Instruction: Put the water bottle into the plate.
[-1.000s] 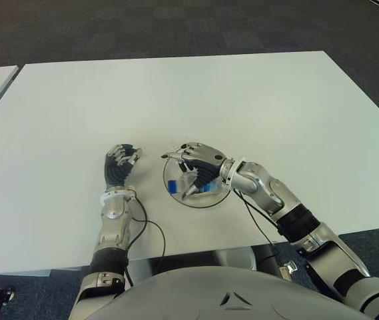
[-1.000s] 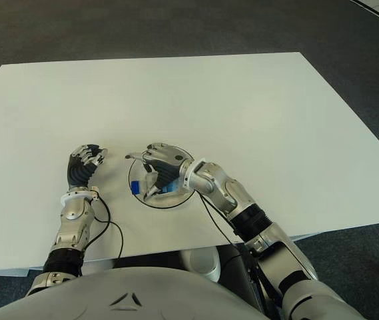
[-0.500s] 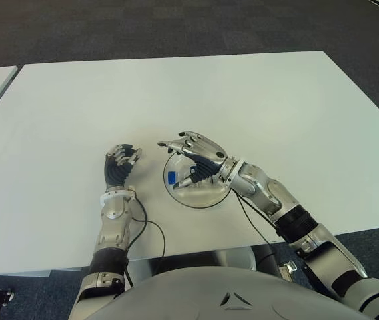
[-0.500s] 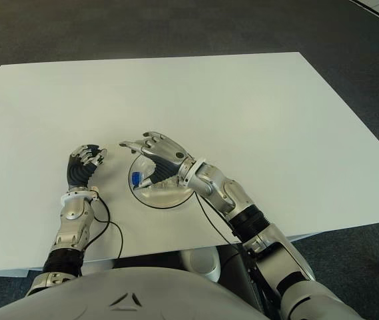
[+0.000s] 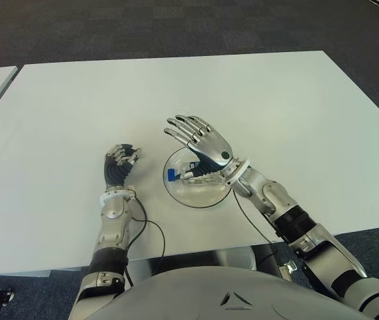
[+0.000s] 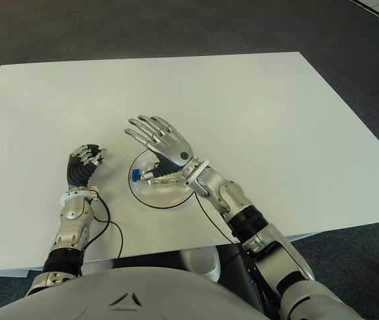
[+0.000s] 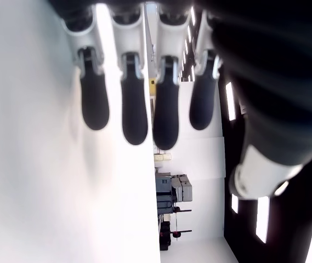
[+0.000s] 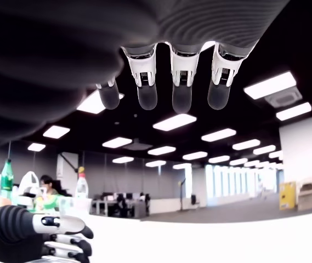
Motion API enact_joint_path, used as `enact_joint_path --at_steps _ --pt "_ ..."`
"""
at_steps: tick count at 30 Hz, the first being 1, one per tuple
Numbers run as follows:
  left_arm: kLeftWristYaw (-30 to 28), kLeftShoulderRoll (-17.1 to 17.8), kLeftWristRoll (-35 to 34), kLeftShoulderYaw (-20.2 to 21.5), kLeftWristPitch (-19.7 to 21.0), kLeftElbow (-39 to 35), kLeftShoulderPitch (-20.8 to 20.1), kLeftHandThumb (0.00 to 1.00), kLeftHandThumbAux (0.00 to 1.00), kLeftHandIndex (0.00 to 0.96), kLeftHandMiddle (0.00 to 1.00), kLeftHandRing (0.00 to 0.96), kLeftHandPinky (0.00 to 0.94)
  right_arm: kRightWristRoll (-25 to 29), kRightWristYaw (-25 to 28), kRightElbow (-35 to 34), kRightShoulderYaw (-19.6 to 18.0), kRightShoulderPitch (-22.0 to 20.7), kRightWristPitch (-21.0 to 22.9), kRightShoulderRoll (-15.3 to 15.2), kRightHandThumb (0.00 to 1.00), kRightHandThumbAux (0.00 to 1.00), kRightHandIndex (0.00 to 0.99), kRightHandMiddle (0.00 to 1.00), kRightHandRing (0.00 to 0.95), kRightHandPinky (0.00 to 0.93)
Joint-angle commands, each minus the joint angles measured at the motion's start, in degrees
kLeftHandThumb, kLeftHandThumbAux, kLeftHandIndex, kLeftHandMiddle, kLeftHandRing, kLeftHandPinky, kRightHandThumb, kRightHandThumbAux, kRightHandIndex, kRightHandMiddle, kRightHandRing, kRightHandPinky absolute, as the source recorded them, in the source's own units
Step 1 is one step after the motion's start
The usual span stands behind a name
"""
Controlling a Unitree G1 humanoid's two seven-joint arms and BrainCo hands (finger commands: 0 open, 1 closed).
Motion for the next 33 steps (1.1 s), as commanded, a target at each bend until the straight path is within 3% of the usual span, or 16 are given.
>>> enact_joint_path --at_steps 1,9,17,22,29,33 --pt "-0.1 -0.7 -0.3 0.0 3.0 3.8 2.6 0.709 0.716 0.432 0.496 0.479 0.478 -3.0 -4.8 1.7 1.0 0.0 2.9 0.5 0.060 0.268 0.000 0.000 0.000 0.000" --pt "0.1 -0.5 0.0 -0.2 3.4 3.5 2.7 0.708 0.716 0.431 0.490 0.473 0.474 -2.1 -16.3 5.9 1.0 -0.6 3.2 2.0 0.052 0.234 0.000 0.000 0.000 0.000" --pt "-0.3 -0.4 0.0 -0.3 2.6 3.5 3.0 0.707 0.717 0.432 0.500 0.485 0.486 1.1 -34.7 14.9 -0.2 -2.5 0.3 5.3 0.024 0.319 0.000 0.000 0.000 0.000" --pt "0.0 -0.5 0.4 -0.5 2.8 3.0 3.1 0.708 0.717 0.432 0.502 0.485 0.483 4.6 -43.0 21.5 -1.1 -5.4 -4.8 6.5 0.016 0.384 0.000 0.000 0.000 0.000" --pt "0.2 -0.6 0.5 -0.5 4.1 2.1 3.4 0.706 0.718 0.431 0.491 0.471 0.462 14.4 -45.4 25.2 -5.4 -8.0 -18.1 6.2 0.001 0.497 0.000 0.000 0.000 0.000" --pt "0.2 -0.7 0.4 -0.4 4.5 2.0 3.4 0.705 0.719 0.429 0.477 0.453 0.443 19.2 -45.1 28.8 -8.1 -8.0 -23.1 6.3 0.011 0.563 0.000 0.000 0.000 0.000"
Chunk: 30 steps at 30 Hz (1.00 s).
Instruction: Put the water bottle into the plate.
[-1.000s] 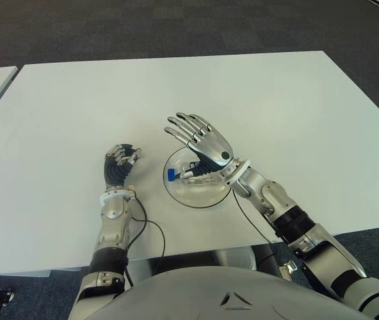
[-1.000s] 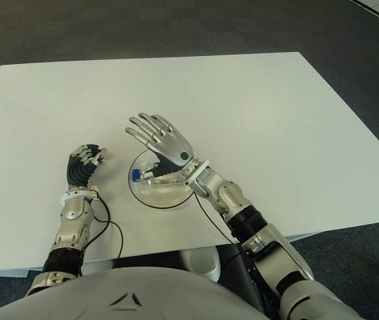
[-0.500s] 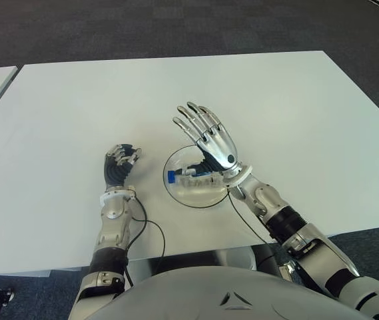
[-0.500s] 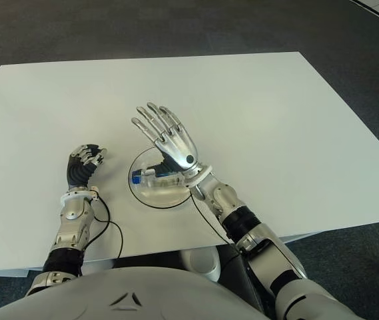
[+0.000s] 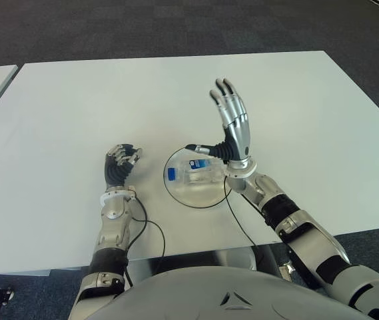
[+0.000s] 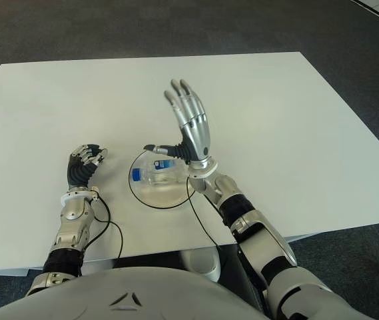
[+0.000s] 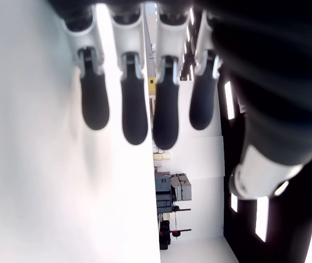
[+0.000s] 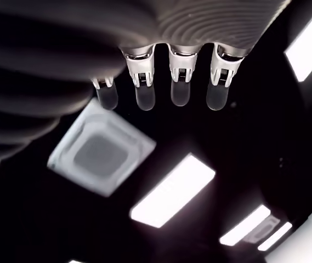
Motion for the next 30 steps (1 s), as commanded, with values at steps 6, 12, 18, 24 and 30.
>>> enact_joint_path --at_steps 6,12,18,24,30 --pt "-0.8 -0.4 -0.5 -0.1 3.7 3.2 2.9 0.706 0.719 0.430 0.476 0.448 0.441 15.3 8.0 6.9 -8.8 2.8 -6.0 1.1 0.055 0.635 0.000 0.000 0.000 0.000" --pt "-1.5 -0.2 -1.0 0.0 3.4 3.6 2.7 0.707 0.719 0.431 0.476 0.449 0.443 23.7 17.1 3.7 -13.3 4.7 -3.9 4.7 0.041 0.725 0.000 0.000 0.000 0.002" --pt "-1.7 0.1 -1.0 -0.2 3.2 3.8 2.6 0.705 0.719 0.430 0.472 0.444 0.435 29.6 23.4 1.7 -17.6 6.2 -1.4 6.8 0.031 0.838 0.000 0.000 0.000 0.025" --pt "-1.6 0.2 -1.0 -0.3 3.7 3.4 2.7 0.704 0.720 0.429 0.466 0.440 0.440 35.9 31.9 -0.7 -21.7 7.6 2.8 8.3 0.012 0.834 0.000 0.000 0.000 0.047" --pt "-1.5 0.1 -1.4 0.0 4.2 3.4 2.6 0.704 0.719 0.429 0.462 0.436 0.434 49.5 45.6 -1.4 -27.3 7.7 5.8 10.4 0.014 0.806 0.000 0.000 0.001 0.076"
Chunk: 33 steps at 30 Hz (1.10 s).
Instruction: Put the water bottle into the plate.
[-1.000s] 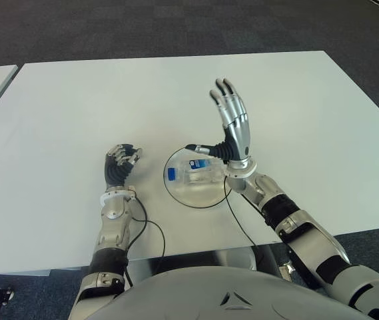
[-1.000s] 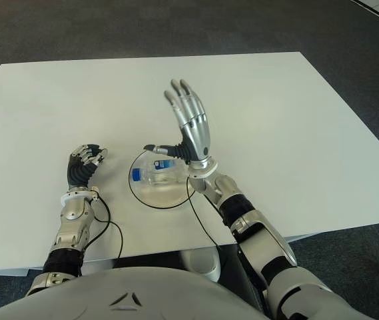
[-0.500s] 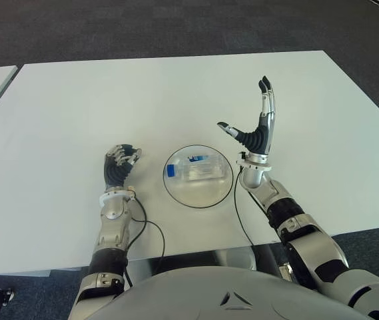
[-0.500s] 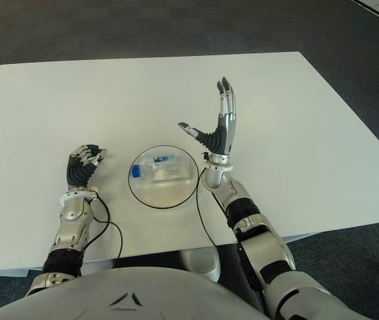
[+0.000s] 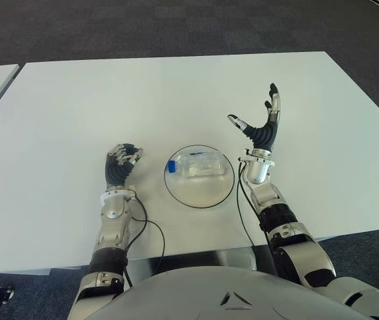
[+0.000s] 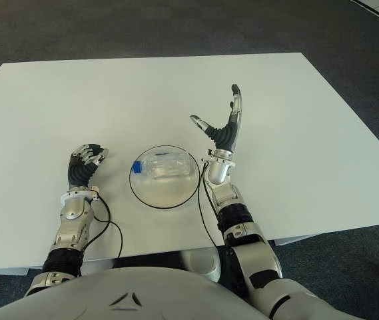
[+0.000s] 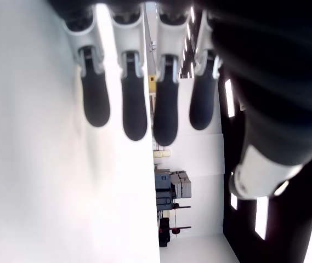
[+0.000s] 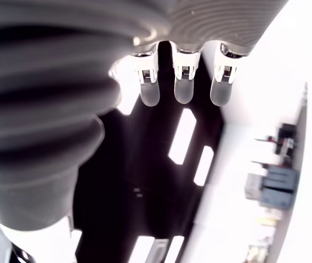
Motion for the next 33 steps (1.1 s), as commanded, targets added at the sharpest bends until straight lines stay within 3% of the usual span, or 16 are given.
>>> enact_joint_path --at_steps 1,10,20,26,31,33 --pt "-0.9 -0.4 -0.7 0.0 4.2 3.2 2.8 0.703 0.719 0.429 0.461 0.435 0.433 10.3 10.0 -0.9 -4.3 1.2 3.5 1.9 0.015 0.807 0.000 0.000 0.003 0.077" --pt "-1.3 -0.3 -1.1 0.1 3.7 3.3 2.7 0.704 0.719 0.429 0.460 0.434 0.437 20.2 23.2 -0.1 -9.7 1.6 8.6 3.0 0.090 0.830 0.040 0.042 0.045 0.104" --pt "-1.1 -0.5 -1.0 0.0 3.5 2.9 2.9 0.706 0.718 0.429 0.465 0.446 0.455 25.4 34.8 2.7 -13.6 2.4 12.7 2.6 0.250 0.874 0.152 0.192 0.215 0.323" --pt "-1.2 -0.6 -1.0 -0.1 3.1 2.8 2.9 0.707 0.717 0.429 0.467 0.453 0.463 25.7 37.9 2.9 -14.7 2.7 14.4 2.6 0.285 0.907 0.255 0.281 0.319 0.409" --pt "-1.4 -0.5 -0.9 -0.2 2.4 3.0 3.0 0.708 0.716 0.430 0.474 0.458 0.462 23.4 36.1 1.6 -14.4 3.9 17.7 2.6 0.270 0.936 0.335 0.351 0.396 0.467" --pt "-1.4 -0.5 -0.9 -0.2 2.4 3.0 3.0 0.708 0.717 0.430 0.477 0.458 0.457 22.5 35.4 1.3 -14.3 4.4 18.3 2.7 0.521 0.816 0.388 0.443 0.461 0.524"
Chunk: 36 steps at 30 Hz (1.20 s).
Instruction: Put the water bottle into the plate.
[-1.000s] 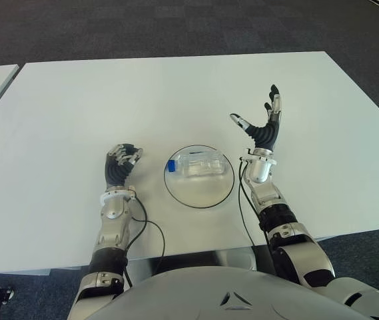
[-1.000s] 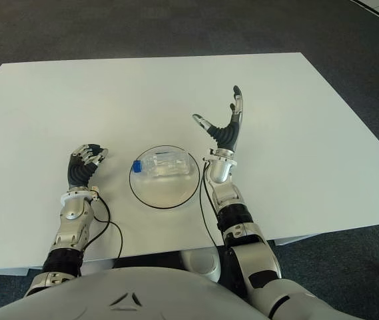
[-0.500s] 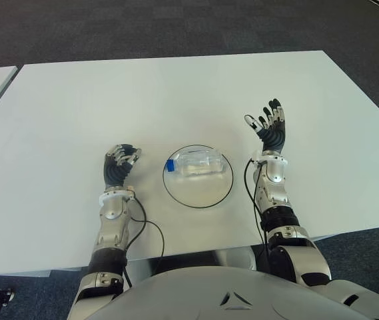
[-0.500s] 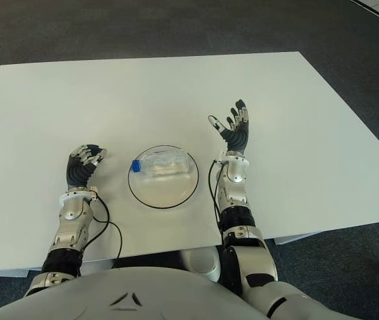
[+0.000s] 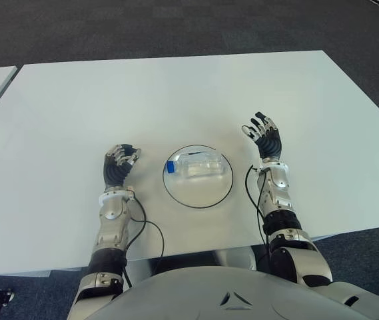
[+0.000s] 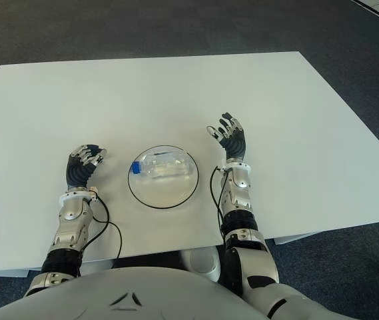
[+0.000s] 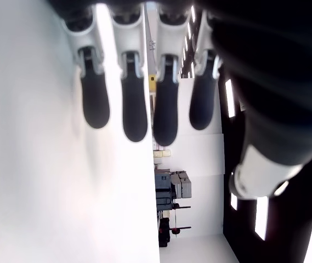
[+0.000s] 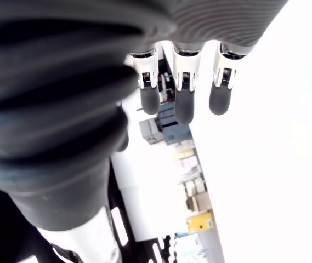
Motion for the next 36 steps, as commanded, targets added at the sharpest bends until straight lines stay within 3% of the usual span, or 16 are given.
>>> enact_joint_path --at_steps 1,5,11,21,36 --pt "-0.9 -0.6 -0.5 -0.2 2.8 2.9 2.8 0.708 0.717 0.430 0.477 0.458 0.457 -2.2 -1.6 0.5 0.2 2.1 2.4 0.0 0.556 0.799 0.395 0.456 0.470 0.532" --pt "-0.9 -0.6 -0.5 -0.2 3.6 2.7 2.8 0.707 0.717 0.430 0.473 0.453 0.451 -3.2 -1.7 4.8 -0.3 2.0 0.9 -0.5 0.671 0.744 0.428 0.599 0.594 0.647" --pt "-1.1 -0.4 -0.6 -0.2 4.8 2.2 2.9 0.705 0.719 0.428 0.456 0.436 0.438 -4.5 -2.1 7.4 -0.1 1.9 0.2 -0.4 0.699 0.731 0.436 0.696 0.683 0.705" --pt "-1.2 -0.5 -0.8 -0.2 4.1 2.3 2.8 0.707 0.718 0.429 0.465 0.449 0.459 -5.3 -1.9 7.6 0.7 3.1 2.9 0.9 0.702 0.731 0.437 0.744 0.728 0.735" --pt "-1.0 -0.7 -0.9 -0.2 4.7 2.0 2.9 0.708 0.718 0.430 0.476 0.461 0.465 -3.7 0.1 11.3 -0.9 3.1 1.7 2.0 0.702 0.733 0.436 0.766 0.748 0.744"
